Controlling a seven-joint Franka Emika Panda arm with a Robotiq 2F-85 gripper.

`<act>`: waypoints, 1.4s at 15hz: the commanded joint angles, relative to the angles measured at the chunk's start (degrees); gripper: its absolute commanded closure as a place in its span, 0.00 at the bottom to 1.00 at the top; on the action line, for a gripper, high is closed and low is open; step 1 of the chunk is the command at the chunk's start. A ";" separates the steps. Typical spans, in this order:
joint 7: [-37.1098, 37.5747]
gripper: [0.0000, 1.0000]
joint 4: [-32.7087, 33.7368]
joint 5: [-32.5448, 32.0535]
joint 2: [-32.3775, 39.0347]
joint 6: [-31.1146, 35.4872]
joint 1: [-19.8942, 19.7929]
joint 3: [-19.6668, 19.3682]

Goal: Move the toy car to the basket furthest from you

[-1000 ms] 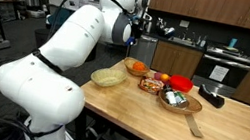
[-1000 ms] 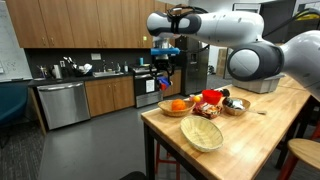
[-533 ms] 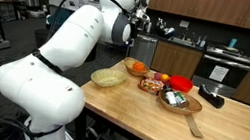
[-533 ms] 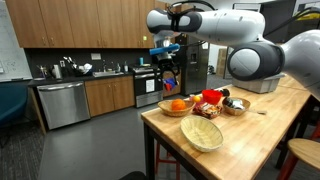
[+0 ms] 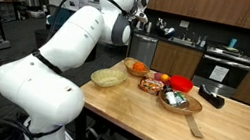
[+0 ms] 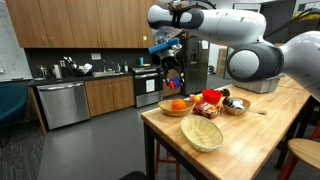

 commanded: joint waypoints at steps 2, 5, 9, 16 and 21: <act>-3.67 0.53 7.26 -2.27 5.92 1.25 -3.04 -0.64; -9.34 0.53 4.45 -3.97 8.74 7.86 -6.46 -1.49; -14.91 0.53 3.57 -4.83 13.13 15.22 -9.72 -2.11; -21.93 0.53 4.41 -5.33 14.37 19.32 -10.78 -2.53; -24.39 0.00 4.34 -4.66 14.69 23.03 -11.10 -2.17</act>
